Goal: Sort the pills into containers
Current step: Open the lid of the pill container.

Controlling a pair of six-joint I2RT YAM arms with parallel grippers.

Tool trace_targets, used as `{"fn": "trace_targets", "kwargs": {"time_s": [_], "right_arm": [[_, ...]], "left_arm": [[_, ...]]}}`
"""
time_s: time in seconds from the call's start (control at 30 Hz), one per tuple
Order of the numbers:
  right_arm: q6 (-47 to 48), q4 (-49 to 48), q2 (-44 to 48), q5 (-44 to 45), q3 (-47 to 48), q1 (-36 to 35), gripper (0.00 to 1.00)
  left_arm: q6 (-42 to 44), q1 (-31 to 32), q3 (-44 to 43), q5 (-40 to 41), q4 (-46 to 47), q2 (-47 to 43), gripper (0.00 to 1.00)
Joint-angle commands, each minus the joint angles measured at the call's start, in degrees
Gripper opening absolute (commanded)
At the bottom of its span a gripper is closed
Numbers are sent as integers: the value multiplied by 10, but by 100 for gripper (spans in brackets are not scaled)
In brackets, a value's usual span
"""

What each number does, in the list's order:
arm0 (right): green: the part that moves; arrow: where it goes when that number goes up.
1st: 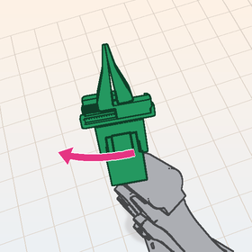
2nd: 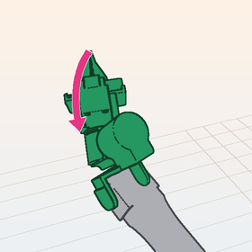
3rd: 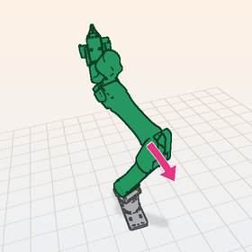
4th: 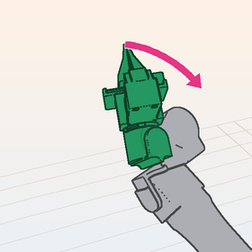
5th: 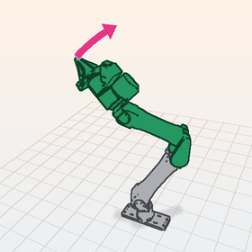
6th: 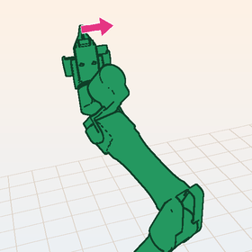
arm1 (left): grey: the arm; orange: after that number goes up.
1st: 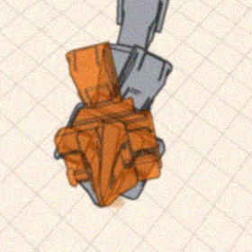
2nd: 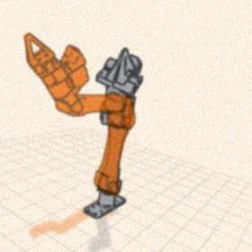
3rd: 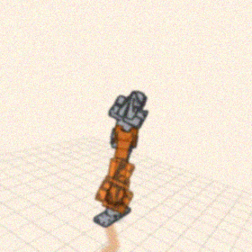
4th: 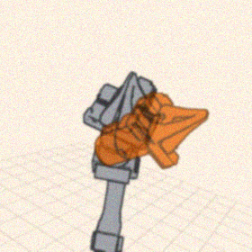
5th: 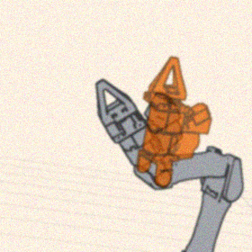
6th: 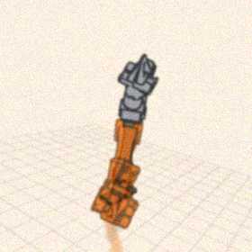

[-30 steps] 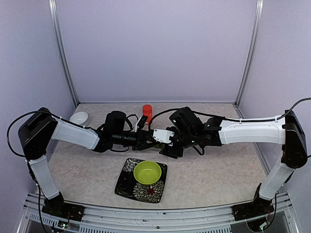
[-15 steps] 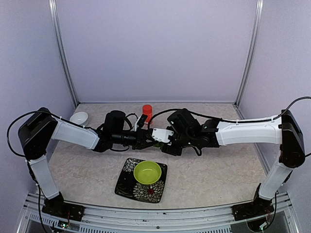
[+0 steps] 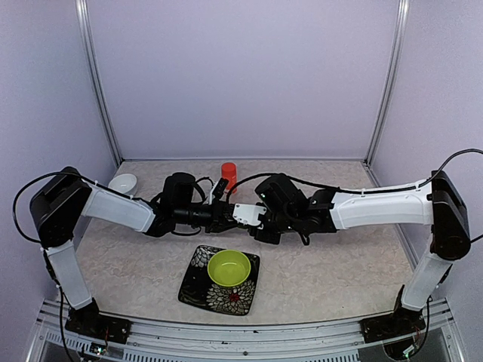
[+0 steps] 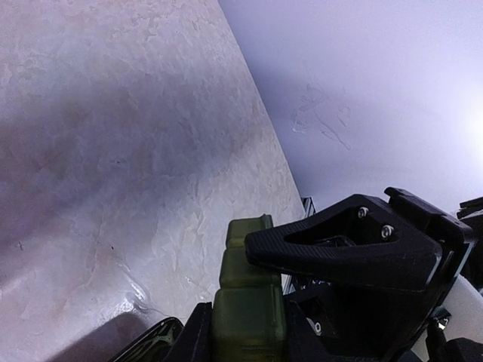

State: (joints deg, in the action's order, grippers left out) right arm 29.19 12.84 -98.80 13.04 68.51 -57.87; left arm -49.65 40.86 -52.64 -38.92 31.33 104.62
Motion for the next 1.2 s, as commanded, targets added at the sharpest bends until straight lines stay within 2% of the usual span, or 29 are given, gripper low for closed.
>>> {"fn": "trace_targets", "kwargs": {"time_s": [0.0,0.13,0.23,0.5,0.57,0.63,0.73,0.97,1.17], "right_arm": [[-6,-5,-9,8,15,-2,32],[-12,33,-5,-47,31,1,17],[-21,54,-4,-80,40,4,16],[-43,93,-5,-129,62,21,26],[-46,100,-5,-130,66,25,33],[-48,102,-4,-126,68,26,42],[-49,101,-1,-113,68,27,49],[-47,98,11,-96,66,31,59],[-42,91,16,-32,62,32,65]], "left_arm": [[1,2,9,-12,10,3,18],[17,1,10,-4,-6,-1,17],[20,-1,14,-2,-8,-4,16],[25,-1,14,0,-13,-6,15],[27,-1,16,0,-14,-6,15],[27,-1,17,0,-14,-7,15],[27,0,18,0,-14,-10,15],[26,1,16,-2,-15,-10,15],[27,0,14,-5,-17,-9,15]]}}
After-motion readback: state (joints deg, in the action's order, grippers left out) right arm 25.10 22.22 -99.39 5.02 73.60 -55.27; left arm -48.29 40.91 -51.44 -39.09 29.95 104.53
